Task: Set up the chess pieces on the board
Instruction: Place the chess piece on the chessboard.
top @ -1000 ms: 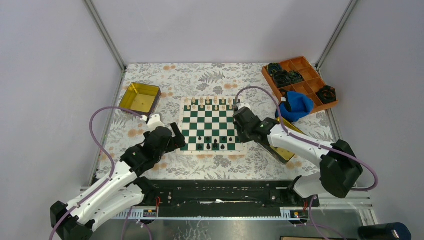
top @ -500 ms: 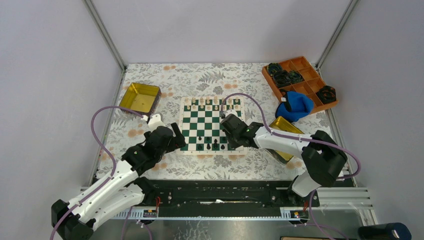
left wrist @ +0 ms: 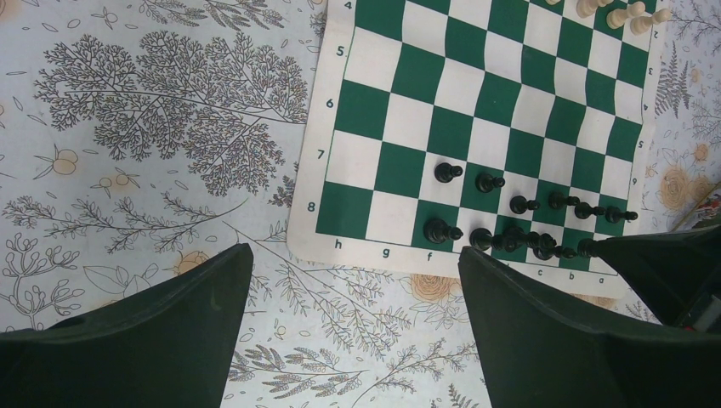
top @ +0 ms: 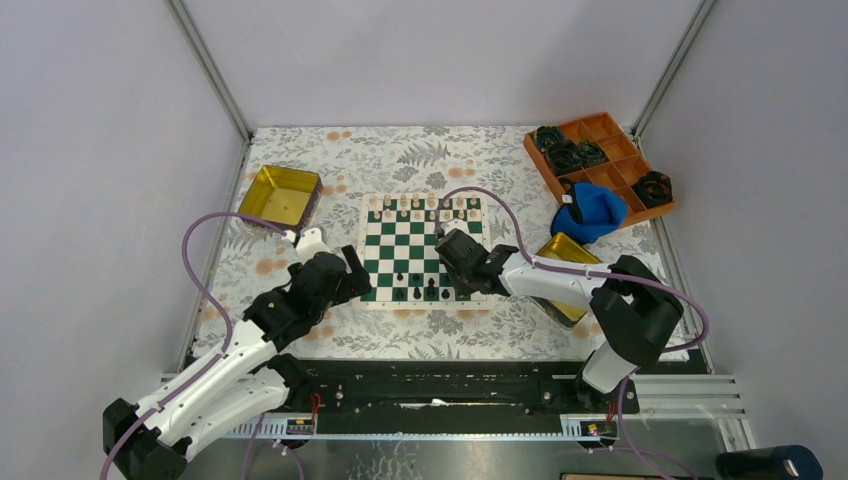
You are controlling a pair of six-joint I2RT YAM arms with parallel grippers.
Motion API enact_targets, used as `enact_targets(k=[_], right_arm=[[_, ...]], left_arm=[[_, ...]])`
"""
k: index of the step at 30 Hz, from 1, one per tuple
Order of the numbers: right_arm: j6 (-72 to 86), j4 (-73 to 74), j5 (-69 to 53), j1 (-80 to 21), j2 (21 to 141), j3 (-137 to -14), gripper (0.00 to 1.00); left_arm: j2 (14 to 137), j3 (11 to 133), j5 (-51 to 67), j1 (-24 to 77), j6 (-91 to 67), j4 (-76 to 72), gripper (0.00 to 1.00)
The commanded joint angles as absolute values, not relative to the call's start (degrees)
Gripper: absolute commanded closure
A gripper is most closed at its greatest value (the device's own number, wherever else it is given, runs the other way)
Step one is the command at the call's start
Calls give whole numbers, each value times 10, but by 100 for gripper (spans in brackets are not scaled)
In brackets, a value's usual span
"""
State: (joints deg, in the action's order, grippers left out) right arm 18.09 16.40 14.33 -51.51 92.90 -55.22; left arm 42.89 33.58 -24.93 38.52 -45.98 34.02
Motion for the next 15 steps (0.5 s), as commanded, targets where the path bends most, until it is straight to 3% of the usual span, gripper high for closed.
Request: enact_targets(k=[1, 15], right_arm=[[173, 145, 165, -521, 938, -567, 100], [170, 143, 171, -521, 947, -562, 100]], left_arm=[[428, 331, -263, 381, -468, 322, 1], [432, 331, -263, 380, -468, 322, 1]])
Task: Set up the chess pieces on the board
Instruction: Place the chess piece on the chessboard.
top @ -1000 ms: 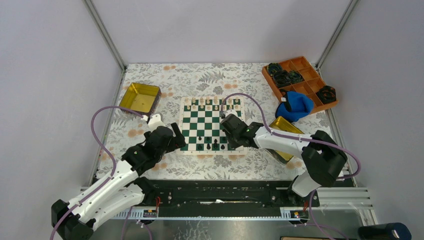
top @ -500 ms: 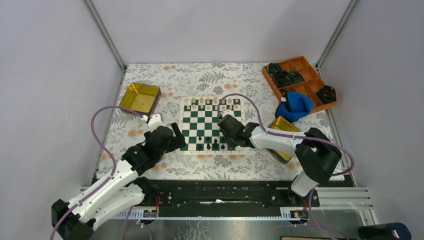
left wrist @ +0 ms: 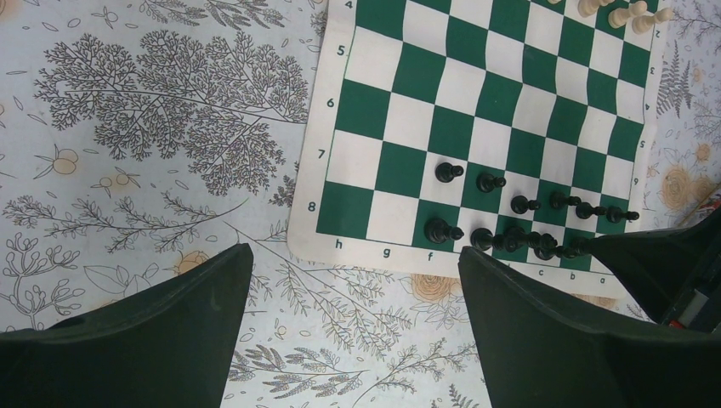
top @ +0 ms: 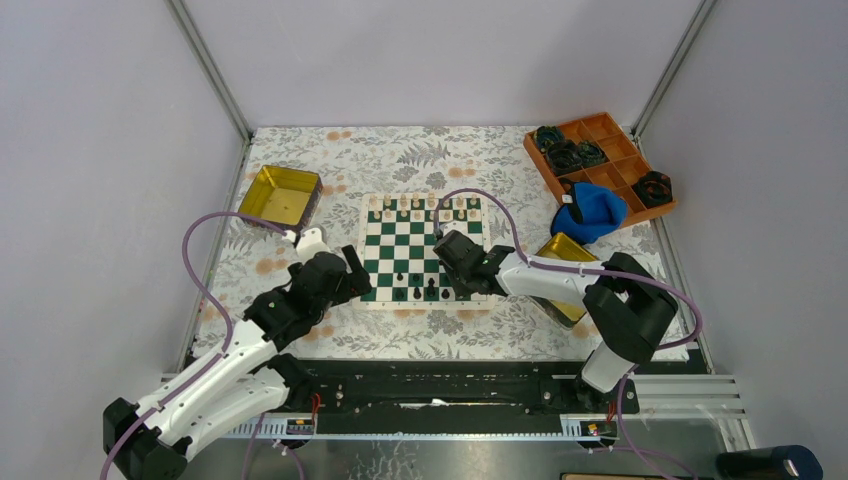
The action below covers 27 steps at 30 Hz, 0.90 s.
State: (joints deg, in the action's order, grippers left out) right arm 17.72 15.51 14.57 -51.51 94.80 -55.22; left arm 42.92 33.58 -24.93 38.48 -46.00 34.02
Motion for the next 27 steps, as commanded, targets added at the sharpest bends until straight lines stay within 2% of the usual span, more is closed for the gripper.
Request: enact_targets(k=[1, 27], right_arm=[[170, 143, 171, -521, 948, -562, 100], [174, 164, 151, -521, 936, -555, 100]], left_arm=[[433, 331, -263, 380, -468, 322, 1], [432, 331, -261, 380, -468, 322, 1]])
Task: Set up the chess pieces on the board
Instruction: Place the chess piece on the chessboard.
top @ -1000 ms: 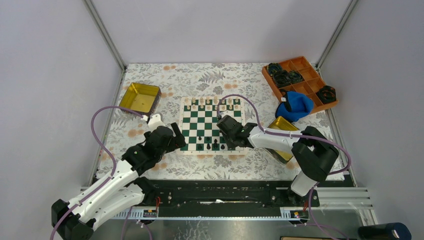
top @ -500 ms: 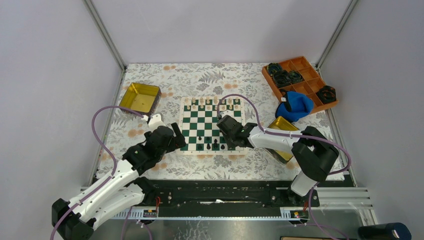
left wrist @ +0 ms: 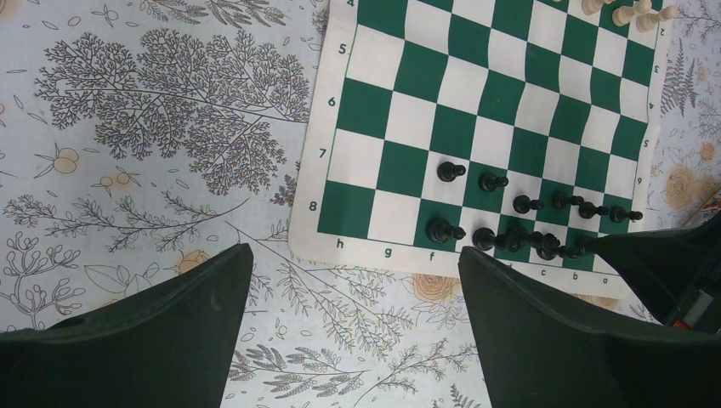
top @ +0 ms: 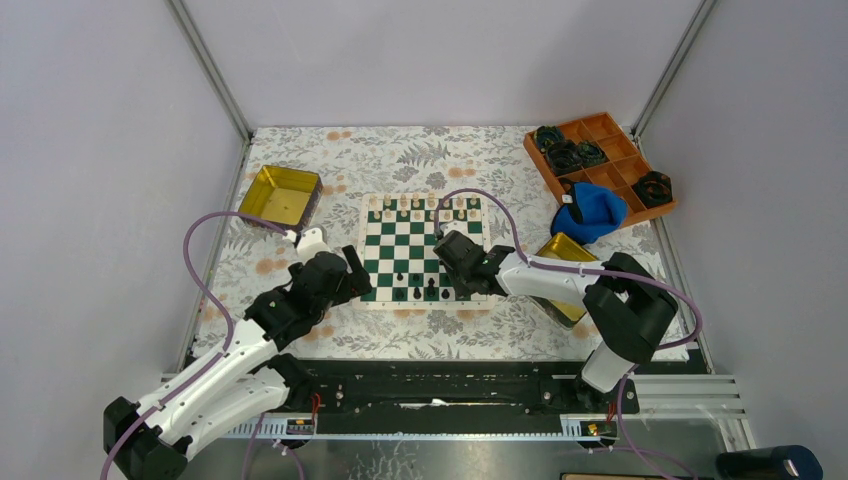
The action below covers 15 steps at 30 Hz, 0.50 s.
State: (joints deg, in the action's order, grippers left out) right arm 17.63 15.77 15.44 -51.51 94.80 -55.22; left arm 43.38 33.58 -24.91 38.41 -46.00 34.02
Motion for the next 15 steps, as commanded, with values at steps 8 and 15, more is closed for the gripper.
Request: enact_targets(k=[8, 15], right_arm=[[174, 174, 147, -521, 931, -555, 100], [175, 176, 138, -521, 940, -555, 100]], left_arm=[[434, 331, -261, 379, -468, 322, 1], [433, 331, -260, 379, -468, 323, 1]])
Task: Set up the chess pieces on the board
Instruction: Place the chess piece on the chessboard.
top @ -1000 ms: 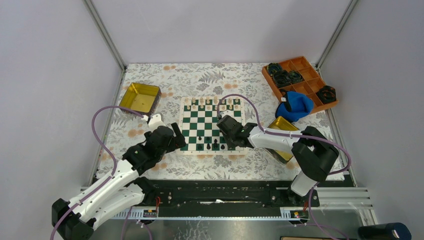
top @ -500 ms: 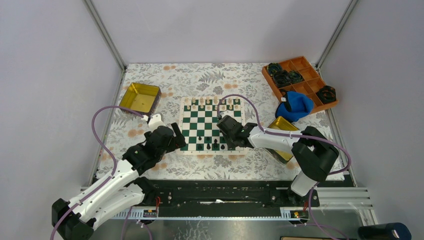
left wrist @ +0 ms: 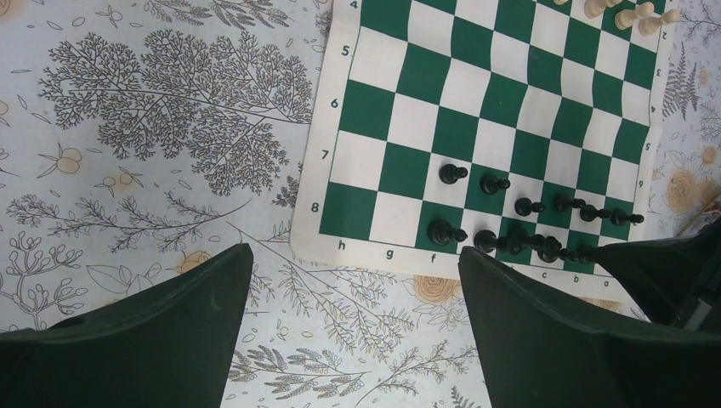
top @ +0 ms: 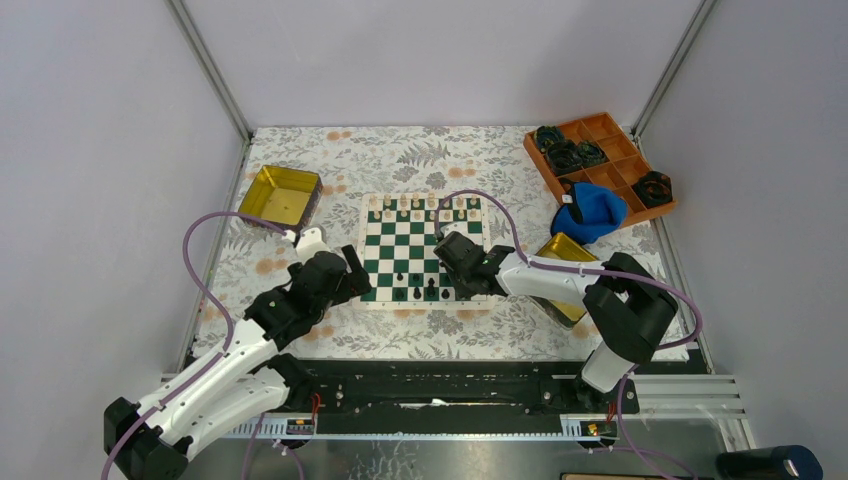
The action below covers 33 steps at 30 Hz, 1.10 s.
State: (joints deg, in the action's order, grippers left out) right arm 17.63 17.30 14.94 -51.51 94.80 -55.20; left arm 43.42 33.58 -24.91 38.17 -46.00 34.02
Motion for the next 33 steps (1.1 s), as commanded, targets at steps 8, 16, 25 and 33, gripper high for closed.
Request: enact_targets(k=[8, 16, 25, 33], right_arm=[[174, 171, 133, -521, 948, -555, 100], [172, 172, 137, -521, 954, -556, 81], [168, 172, 141, -521, 943, -556, 65], [167, 193, 146, -521, 899, -558, 65]], left_arm=[[436, 332, -259, 379, -468, 323, 1], [435, 331, -259, 379, -468, 323, 1], [434, 331, -258, 379, -468, 322, 1], [433, 331, -259, 379, -468, 323, 1]])
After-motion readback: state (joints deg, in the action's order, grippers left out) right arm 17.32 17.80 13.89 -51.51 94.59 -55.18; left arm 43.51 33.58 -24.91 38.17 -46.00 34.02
